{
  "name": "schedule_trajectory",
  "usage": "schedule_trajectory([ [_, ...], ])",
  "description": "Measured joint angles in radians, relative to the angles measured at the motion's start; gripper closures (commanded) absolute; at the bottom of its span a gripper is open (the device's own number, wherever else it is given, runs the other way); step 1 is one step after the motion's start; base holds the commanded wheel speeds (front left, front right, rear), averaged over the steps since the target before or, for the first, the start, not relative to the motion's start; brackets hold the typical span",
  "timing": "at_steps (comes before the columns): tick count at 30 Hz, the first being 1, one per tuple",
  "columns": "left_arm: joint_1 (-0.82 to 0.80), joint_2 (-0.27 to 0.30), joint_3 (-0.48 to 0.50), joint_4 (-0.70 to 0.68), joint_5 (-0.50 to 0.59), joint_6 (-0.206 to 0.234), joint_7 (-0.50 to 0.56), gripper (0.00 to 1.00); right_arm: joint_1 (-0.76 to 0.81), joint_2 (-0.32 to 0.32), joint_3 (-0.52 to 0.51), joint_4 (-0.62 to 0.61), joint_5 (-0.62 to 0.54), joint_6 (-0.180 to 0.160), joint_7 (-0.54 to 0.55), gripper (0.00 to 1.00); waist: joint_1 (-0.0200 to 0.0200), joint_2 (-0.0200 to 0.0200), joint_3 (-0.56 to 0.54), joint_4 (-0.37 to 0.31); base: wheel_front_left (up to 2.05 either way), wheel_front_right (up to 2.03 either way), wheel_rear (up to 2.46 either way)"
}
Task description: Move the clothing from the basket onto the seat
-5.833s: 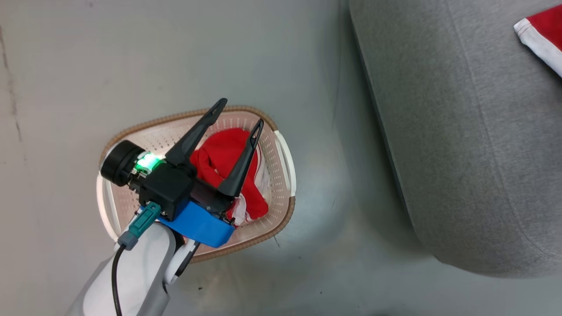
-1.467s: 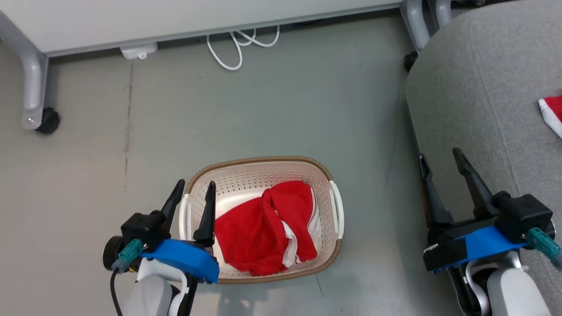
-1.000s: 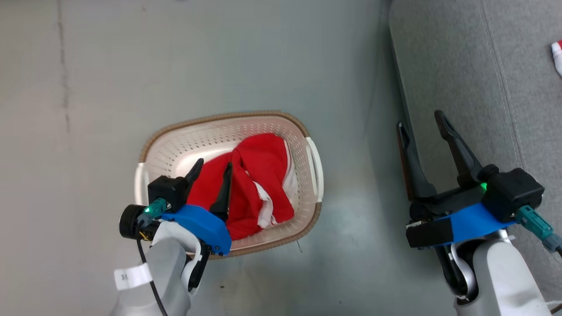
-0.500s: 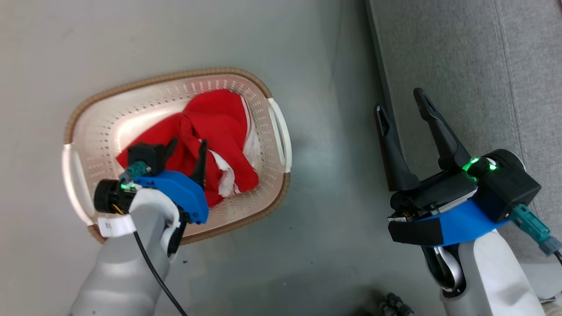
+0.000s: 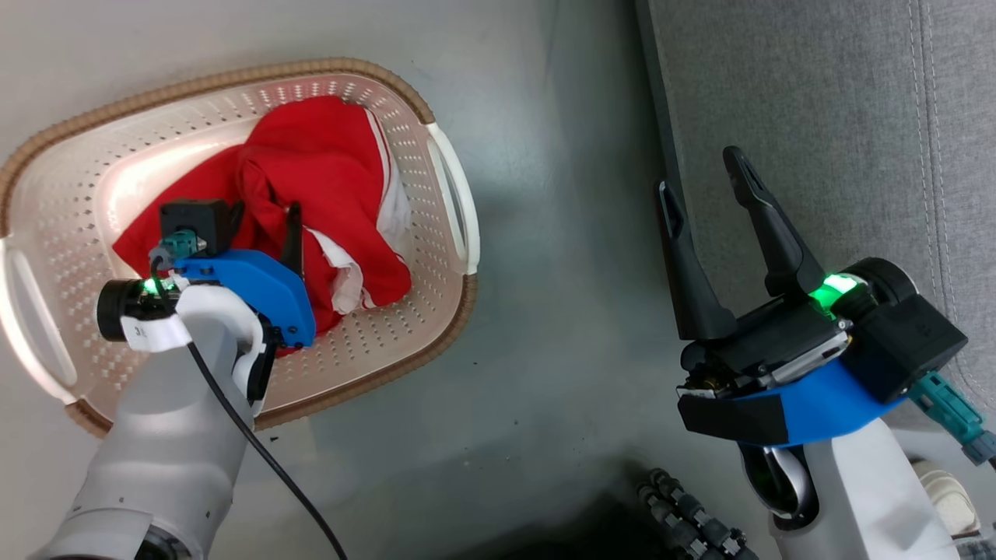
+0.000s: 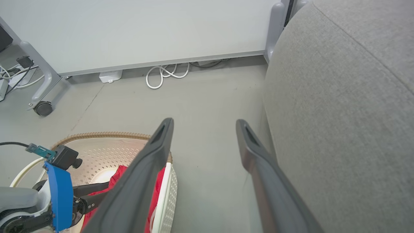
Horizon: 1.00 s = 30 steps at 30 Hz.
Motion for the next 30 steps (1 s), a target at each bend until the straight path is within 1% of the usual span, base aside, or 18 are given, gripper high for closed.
schedule_trajectory([
  [7,-0.024,-0.013,0.005,0.033,-0.028,-0.002,0.040,0.00,0.000,0.000,0.014,0.003,0.003,0.000,-0.013,0.00,0.0000,0.0000,0.034,-0.022,0.00,0.00,0.00],
  [14,-0.023,-0.034,0.015,0.053,-0.056,-0.008,0.084,0.00,0.000,0.000,0.018,0.012,0.010,0.000,-0.022,0.00,-0.0001,0.0000,0.044,-0.030,0.00,0.00,0.00],
  [15,-0.023,-0.033,0.015,0.054,-0.060,-0.008,0.089,0.04,0.000,0.000,0.019,0.014,0.010,0.000,-0.022,0.00,-0.0001,0.0000,0.043,-0.030,0.00,0.00,0.00],
  [16,-0.022,-0.031,0.015,0.056,-0.062,-0.008,0.092,0.26,0.000,0.000,0.020,0.016,0.011,0.000,-0.023,0.00,-0.0001,0.0000,0.043,-0.030,0.00,0.00,0.00],
  [18,-0.022,-0.026,0.012,0.058,-0.063,-0.010,0.098,0.95,-0.001,0.000,0.021,0.018,0.014,0.000,-0.023,0.00,-0.0001,0.0000,0.042,-0.031,0.00,0.00,0.00],
  [19,-0.022,-0.025,0.010,0.059,-0.063,-0.010,0.101,1.00,-0.002,0.000,0.021,0.019,0.015,0.000,-0.024,0.00,-0.0001,0.0000,0.041,-0.030,0.00,0.00,0.00],
  [30,-0.023,-0.028,-0.012,0.063,-0.069,-0.011,0.086,1.00,-0.005,0.000,0.017,0.024,0.006,0.000,-0.028,0.00,-0.0001,0.0000,0.033,-0.024,0.00,0.00,0.00],
])
